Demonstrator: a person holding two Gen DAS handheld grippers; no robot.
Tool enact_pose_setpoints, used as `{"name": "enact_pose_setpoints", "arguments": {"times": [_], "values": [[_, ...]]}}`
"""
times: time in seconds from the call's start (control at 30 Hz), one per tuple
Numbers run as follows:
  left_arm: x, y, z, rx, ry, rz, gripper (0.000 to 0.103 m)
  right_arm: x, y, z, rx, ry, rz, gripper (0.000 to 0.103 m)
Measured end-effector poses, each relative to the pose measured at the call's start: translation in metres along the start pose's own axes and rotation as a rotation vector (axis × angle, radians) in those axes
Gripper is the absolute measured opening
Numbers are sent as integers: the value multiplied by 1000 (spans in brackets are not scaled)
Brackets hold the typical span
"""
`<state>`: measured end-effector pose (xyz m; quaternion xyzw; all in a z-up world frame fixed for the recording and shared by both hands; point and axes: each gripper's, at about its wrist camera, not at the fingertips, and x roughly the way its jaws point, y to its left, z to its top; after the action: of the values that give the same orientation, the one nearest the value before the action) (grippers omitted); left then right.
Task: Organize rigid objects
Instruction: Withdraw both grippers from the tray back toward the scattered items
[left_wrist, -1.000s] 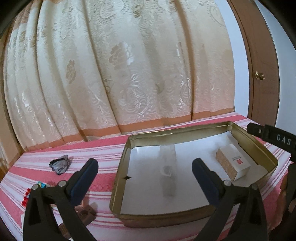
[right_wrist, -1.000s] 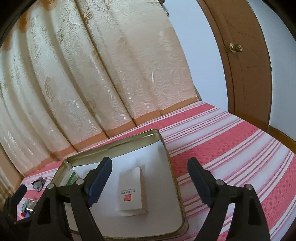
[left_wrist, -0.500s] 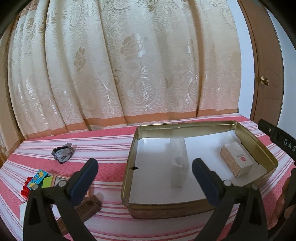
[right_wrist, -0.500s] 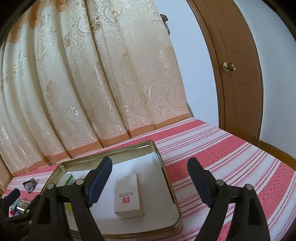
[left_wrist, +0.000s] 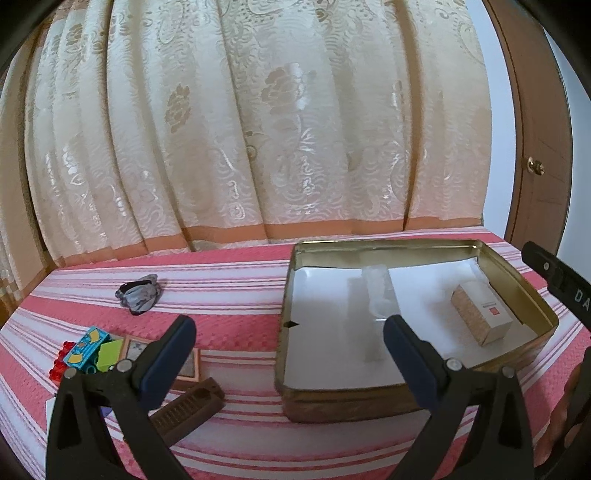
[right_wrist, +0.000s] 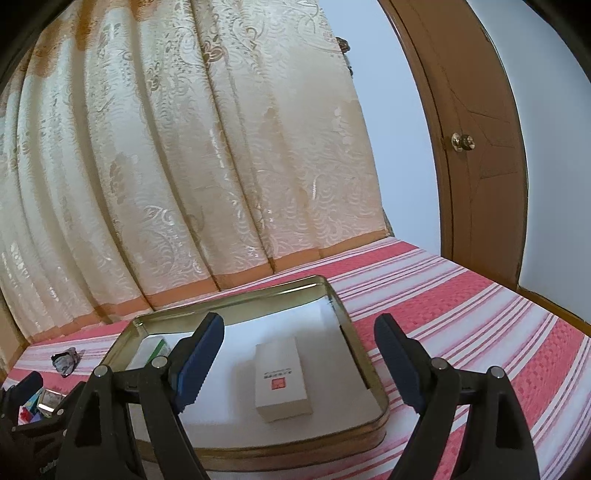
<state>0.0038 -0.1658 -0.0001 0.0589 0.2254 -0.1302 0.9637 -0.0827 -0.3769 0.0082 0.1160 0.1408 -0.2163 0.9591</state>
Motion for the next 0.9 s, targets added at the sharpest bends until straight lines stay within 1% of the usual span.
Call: {"name": "enact_pose_setpoints", "arguments": {"times": [0.3, 0.43, 0.57, 0.67, 0.73, 0.9], "values": [[-7, 17, -5, -15, 1, 17, 103, -15, 9, -8, -6, -10, 3, 85], [-9, 24, -6, -23, 4, 20, 103, -24, 14, -10, -20, -43, -8, 85], [-13, 33, -8, -32, 4, 22, 103, -30, 19, -13, -26, -50, -3, 85], [-15, 40, -10, -36, 7, 26, 103, -37, 27, -15, -49, -70, -5, 85], [-16, 45, -11, -46, 8, 27, 103, -39, 31, -17, -51, -67, 1, 85], [-17, 59, -13, -65, 15, 32, 103, -45, 48, -25, -37, -43, 48, 85]]}}
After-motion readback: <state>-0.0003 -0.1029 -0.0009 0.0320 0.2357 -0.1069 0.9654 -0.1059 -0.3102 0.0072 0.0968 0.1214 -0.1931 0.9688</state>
